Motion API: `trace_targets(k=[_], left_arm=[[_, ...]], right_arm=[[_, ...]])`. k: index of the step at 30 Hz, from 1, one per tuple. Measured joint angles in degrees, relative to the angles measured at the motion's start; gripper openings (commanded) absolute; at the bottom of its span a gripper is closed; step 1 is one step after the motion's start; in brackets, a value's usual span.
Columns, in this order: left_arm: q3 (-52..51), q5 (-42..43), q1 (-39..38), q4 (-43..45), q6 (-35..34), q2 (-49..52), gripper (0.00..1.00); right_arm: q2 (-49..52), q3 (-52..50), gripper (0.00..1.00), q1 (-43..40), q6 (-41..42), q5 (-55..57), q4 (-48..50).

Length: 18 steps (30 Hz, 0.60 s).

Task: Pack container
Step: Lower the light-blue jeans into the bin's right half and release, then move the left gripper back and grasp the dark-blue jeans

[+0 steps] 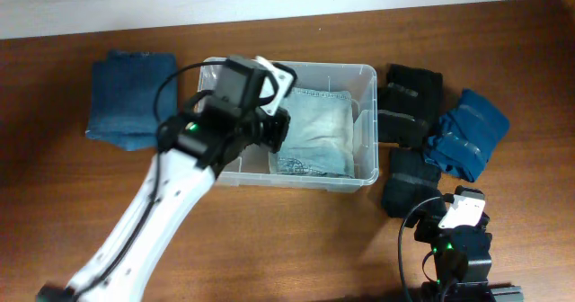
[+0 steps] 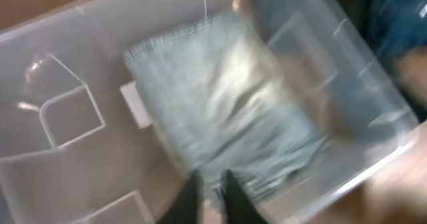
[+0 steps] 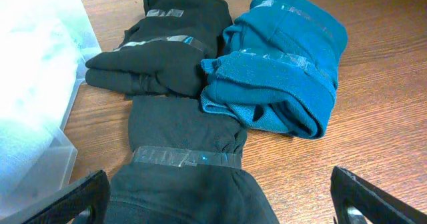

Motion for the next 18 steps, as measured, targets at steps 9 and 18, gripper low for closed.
trace_targets(k=[9,18], left_arm=[[-0.02,5.55,-0.02,2.1,20.68,17.51,0.01],[-0.02,8.96,-0.57,4.37,28.06,26.25,0.01]], right_arm=[[0.0,-0.02,0.98,0.0,0.0,0.0,0.0],[0.0,0.0,0.98,0.0,0.02,0.0,-0.02]])
